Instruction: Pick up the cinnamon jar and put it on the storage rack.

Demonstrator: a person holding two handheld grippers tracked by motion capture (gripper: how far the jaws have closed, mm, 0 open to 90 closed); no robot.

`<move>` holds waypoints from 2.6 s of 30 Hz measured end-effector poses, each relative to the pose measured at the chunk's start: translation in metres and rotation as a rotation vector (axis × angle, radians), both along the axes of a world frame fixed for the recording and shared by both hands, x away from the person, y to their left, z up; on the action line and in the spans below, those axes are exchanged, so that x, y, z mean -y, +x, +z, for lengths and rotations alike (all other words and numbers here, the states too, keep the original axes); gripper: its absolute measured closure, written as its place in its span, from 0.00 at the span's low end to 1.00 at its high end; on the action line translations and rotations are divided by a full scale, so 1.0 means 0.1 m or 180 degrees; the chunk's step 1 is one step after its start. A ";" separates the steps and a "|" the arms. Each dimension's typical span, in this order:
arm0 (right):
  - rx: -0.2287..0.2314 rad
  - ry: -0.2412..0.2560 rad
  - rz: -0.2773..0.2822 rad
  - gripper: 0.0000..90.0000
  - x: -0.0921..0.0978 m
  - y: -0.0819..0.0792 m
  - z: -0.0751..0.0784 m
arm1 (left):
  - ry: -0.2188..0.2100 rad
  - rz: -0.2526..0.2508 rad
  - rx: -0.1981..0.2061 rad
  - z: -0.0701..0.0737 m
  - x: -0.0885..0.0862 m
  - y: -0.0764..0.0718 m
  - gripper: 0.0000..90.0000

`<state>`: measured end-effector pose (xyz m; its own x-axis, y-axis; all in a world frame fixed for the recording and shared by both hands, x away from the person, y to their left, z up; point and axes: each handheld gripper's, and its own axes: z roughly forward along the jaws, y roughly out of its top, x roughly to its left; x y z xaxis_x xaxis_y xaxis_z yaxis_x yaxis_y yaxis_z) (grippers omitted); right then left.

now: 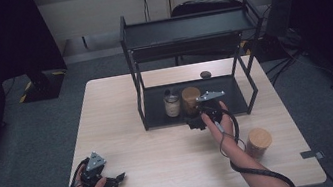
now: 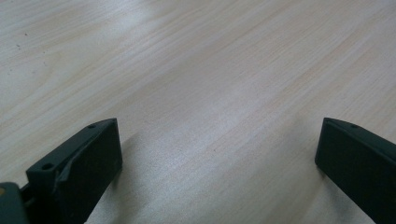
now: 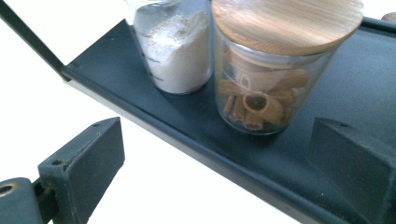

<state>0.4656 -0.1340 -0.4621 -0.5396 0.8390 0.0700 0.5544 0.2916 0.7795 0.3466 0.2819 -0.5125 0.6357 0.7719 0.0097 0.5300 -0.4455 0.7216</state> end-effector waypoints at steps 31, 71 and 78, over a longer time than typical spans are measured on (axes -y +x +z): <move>-0.0010 0.0151 0.0188 0.03 0.16 -0.47 0.18 | -0.0002 0.0001 0.0000 0.00 0.00 0.00 0.00; 0.0058 0.0098 0.0267 0.03 0.50 -0.92 0.23 | -0.0001 0.0000 0.0000 0.00 0.00 0.00 0.00; 0.0070 0.0083 0.0235 0.03 0.63 -0.94 0.23 | -0.0001 0.0001 0.0000 0.00 0.00 0.00 0.00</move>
<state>0.3712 -0.1968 -0.4391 -0.6017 0.7949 0.0786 0.5148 0.3106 0.7991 0.3466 0.2819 -0.5125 0.6355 0.7720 0.0094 0.5301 -0.4451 0.7217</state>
